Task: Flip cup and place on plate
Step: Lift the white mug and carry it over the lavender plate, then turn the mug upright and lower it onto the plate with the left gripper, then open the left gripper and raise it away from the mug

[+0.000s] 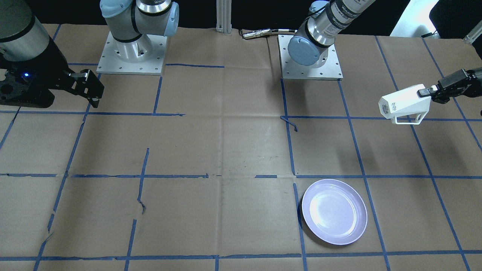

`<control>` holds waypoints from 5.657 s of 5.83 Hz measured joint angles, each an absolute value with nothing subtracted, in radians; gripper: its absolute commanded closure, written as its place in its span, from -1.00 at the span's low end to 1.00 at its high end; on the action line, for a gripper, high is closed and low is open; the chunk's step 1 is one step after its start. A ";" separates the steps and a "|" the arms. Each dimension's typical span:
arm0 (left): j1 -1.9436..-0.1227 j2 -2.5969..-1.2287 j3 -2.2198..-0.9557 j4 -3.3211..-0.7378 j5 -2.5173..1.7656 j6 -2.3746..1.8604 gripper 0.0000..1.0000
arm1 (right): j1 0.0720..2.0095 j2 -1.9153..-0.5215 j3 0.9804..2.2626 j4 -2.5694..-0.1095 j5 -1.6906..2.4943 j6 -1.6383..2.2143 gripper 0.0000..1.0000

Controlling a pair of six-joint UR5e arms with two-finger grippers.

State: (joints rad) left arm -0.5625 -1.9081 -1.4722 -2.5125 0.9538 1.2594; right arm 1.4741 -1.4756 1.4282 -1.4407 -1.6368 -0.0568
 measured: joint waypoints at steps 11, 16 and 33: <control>-1.570 -2.110 -1.299 -1.469 1.636 0.114 1.00 | 1.474 -1.476 1.429 -1.441 -1.637 -0.057 -1.00; -1.541 -2.156 -1.344 -1.464 1.686 0.140 1.00 | 1.474 -1.476 1.428 -1.442 -1.637 -0.057 -1.00; -1.624 -1.723 -1.382 -1.688 1.567 -0.024 -0.99 | 1.474 -1.476 1.428 -1.440 -1.637 -0.057 -1.00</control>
